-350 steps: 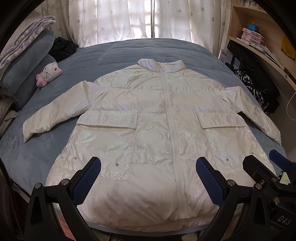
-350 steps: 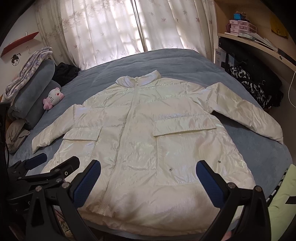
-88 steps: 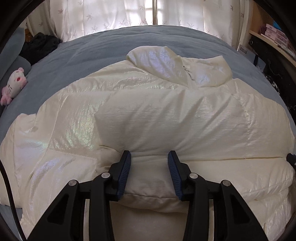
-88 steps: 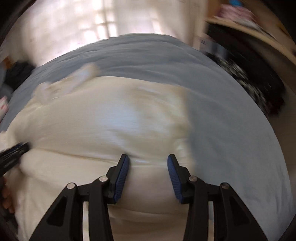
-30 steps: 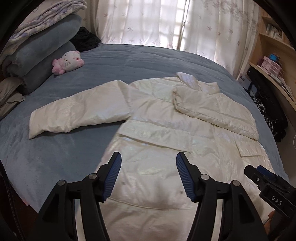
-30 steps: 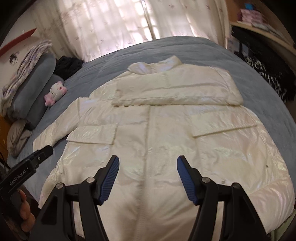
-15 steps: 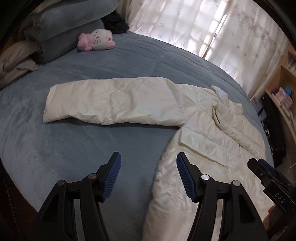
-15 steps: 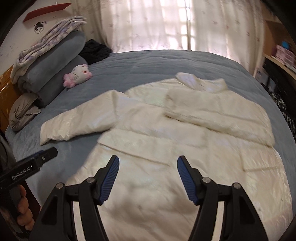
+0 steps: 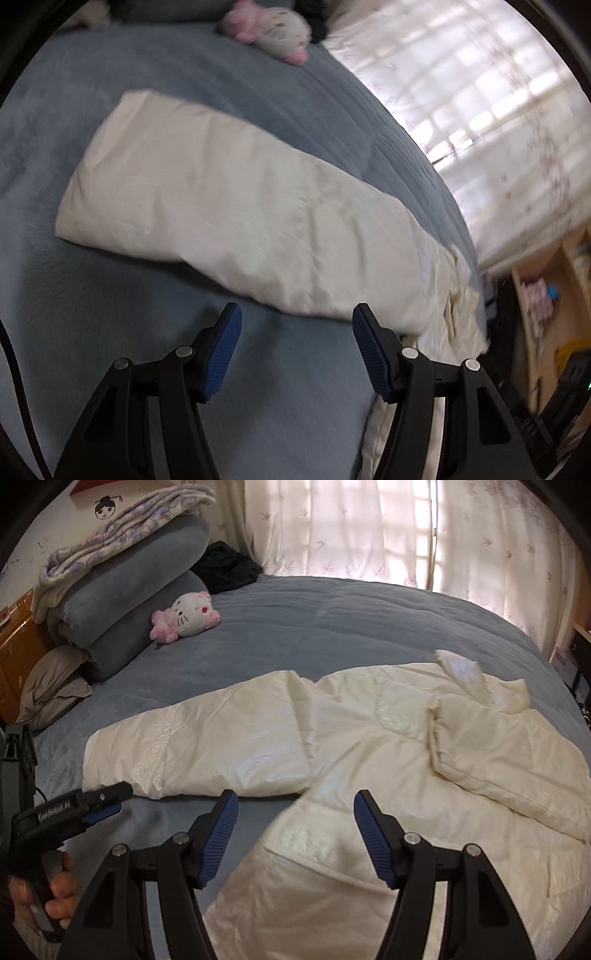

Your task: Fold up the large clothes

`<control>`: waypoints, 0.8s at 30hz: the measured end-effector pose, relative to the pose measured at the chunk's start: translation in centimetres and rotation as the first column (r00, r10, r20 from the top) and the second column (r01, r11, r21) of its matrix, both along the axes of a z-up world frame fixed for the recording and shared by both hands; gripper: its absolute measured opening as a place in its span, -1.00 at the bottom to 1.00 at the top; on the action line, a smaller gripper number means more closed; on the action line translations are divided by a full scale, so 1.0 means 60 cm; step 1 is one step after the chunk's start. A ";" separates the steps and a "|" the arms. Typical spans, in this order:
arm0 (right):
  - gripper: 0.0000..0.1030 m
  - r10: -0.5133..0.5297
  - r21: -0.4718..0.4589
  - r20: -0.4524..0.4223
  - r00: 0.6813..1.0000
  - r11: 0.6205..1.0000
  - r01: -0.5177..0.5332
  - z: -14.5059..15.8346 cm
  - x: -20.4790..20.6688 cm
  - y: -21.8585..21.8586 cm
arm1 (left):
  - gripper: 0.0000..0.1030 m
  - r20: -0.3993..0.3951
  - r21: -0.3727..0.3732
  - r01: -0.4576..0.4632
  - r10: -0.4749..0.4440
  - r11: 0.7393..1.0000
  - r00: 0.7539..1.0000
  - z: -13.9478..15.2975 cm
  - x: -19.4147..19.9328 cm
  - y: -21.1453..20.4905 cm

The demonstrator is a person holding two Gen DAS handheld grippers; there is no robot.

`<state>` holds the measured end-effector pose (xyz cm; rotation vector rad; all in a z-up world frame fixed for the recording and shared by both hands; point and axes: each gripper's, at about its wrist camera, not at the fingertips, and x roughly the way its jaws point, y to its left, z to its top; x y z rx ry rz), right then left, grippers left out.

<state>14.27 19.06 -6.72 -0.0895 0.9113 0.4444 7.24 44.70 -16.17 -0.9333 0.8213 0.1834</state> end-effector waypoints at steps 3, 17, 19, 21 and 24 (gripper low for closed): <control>0.26 0.009 -0.011 -0.013 1.000 1.000 -0.009 -0.014 0.010 0.012 | 0.18 -0.013 -0.074 -0.038 0.038 0.997 0.999 -0.036 0.016 0.024; 0.26 -0.025 0.047 -0.087 0.996 0.998 0.029 -0.041 0.028 -0.034 | -0.87 0.031 0.120 -0.159 0.156 0.980 0.987 0.041 0.081 0.028; 0.26 -0.035 0.062 -0.085 0.996 0.997 0.040 -0.034 0.025 -0.050 | -0.88 0.079 0.239 -0.141 0.125 0.961 0.989 0.104 0.090 -0.012; 0.26 -0.045 0.079 -0.082 0.996 0.996 0.052 -0.027 0.023 -0.068 | -0.88 0.144 0.334 -0.114 0.069 0.936 0.987 0.172 0.098 -0.062; 0.26 -0.077 0.119 -0.074 0.994 0.989 0.086 -0.010 0.015 -0.109 | -0.88 0.202 0.426 -0.060 -0.030 0.903 0.979 0.256 0.109 -0.128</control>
